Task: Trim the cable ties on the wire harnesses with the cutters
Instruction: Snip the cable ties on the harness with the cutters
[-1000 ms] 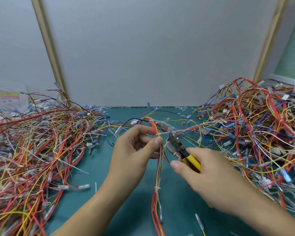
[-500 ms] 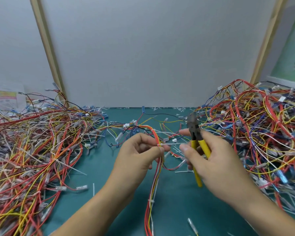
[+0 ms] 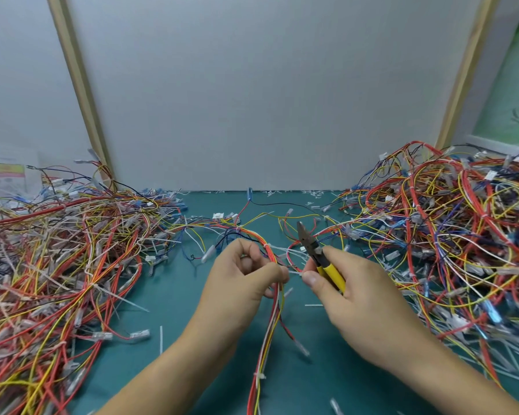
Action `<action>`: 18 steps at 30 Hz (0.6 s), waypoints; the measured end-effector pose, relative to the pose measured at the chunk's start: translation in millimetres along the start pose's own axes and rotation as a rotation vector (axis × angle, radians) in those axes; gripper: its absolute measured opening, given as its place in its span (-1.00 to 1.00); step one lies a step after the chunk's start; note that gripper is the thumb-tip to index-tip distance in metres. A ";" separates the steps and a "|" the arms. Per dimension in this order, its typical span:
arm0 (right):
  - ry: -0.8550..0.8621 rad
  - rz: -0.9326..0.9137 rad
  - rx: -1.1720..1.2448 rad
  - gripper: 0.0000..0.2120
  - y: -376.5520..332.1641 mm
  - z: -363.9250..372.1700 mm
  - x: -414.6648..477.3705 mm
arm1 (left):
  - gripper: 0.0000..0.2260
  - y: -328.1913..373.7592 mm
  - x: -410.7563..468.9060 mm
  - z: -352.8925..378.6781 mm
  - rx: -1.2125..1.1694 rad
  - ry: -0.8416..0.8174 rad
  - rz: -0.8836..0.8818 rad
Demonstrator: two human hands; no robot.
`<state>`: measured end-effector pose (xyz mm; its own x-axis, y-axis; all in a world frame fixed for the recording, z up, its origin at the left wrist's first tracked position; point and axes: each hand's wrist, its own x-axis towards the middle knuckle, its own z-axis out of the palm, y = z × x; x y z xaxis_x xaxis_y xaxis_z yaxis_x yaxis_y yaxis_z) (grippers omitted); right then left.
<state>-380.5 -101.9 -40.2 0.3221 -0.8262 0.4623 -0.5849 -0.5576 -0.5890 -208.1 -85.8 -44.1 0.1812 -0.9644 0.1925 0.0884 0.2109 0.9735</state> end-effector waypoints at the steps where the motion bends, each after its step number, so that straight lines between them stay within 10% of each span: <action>1: -0.001 0.003 -0.003 -0.85 0.0 -1.2 0.8 | -0.71 0.3 -0.6 -0.3 0.008 -0.009 0.008; 14: 0.187 0.072 0.202 -0.89 -7.3 -16.3 2.0 | -0.60 7.2 1.3 -11.2 0.175 -0.130 0.145; 18: -0.086 0.079 0.141 -0.72 -16.8 -14.4 -4.4 | -0.58 9.4 2.9 -14.5 0.170 -0.078 0.207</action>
<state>-382.8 -87.8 -22.7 0.3447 -0.8686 0.3560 -0.5028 -0.4911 -0.7113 -192.5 -84.3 -36.2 0.1019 -0.9141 0.3924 -0.1099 0.3817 0.9177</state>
